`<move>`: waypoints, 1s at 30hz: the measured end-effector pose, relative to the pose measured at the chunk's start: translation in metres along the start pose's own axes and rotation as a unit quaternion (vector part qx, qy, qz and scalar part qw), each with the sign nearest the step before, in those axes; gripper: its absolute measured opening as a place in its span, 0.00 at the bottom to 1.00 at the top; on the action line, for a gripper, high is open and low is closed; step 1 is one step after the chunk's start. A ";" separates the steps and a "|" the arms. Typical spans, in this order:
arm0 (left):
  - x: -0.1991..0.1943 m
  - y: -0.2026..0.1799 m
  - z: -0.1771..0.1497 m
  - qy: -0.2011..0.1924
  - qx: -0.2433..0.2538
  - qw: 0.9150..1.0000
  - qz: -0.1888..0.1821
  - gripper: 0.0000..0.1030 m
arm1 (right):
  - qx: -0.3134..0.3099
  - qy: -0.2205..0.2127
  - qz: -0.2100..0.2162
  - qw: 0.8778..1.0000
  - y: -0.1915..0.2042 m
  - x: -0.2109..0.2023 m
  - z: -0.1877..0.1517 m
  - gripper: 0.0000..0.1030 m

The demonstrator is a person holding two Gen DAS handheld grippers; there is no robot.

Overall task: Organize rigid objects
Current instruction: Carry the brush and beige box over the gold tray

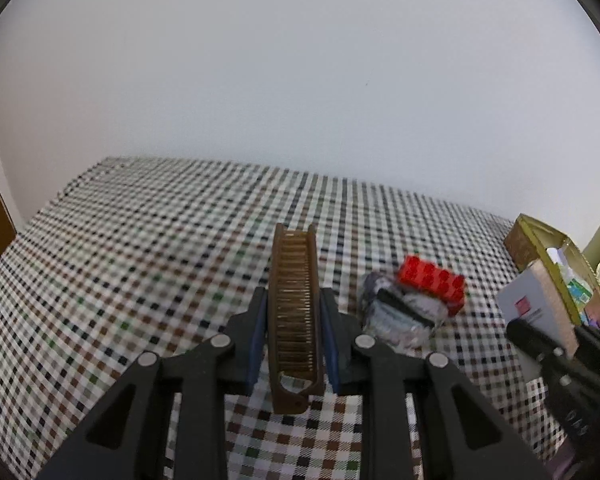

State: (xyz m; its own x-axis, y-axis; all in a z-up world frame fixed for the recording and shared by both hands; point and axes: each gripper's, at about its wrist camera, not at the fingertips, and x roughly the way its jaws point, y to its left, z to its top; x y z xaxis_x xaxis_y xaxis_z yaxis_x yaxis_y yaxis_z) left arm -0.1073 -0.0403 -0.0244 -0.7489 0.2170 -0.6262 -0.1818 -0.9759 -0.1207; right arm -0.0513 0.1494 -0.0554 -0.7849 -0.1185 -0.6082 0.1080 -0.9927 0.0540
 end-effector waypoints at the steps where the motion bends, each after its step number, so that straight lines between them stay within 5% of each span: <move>1: -0.001 0.000 0.001 -0.004 -0.001 1.000 -0.003 0.23 | 0.005 -0.013 0.005 1.000 -0.003 -0.006 0.000 0.27; 11: -0.017 0.007 0.002 -0.060 -0.030 0.998 -0.015 0.23 | 0.024 -0.113 0.052 0.992 -0.015 -0.048 0.006 0.27; 21: -0.023 -0.019 -0.005 -0.075 -0.017 0.997 -0.009 0.23 | 0.027 -0.122 0.034 0.992 -0.038 -0.062 0.001 0.27; 30: -0.029 -0.074 -0.007 -0.081 0.008 0.996 -0.044 0.23 | 0.045 -0.141 0.019 0.989 -0.071 -0.079 0.002 0.27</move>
State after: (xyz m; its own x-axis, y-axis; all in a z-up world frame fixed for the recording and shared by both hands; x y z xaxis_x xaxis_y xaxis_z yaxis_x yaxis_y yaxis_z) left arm -0.0678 0.0256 -0.0024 -0.8225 0.3044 -0.4805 -0.2613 -0.9526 -0.1560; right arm 0.0020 0.2289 -0.0095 -0.9217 -0.1441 -0.3603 0.0950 -0.9840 0.1504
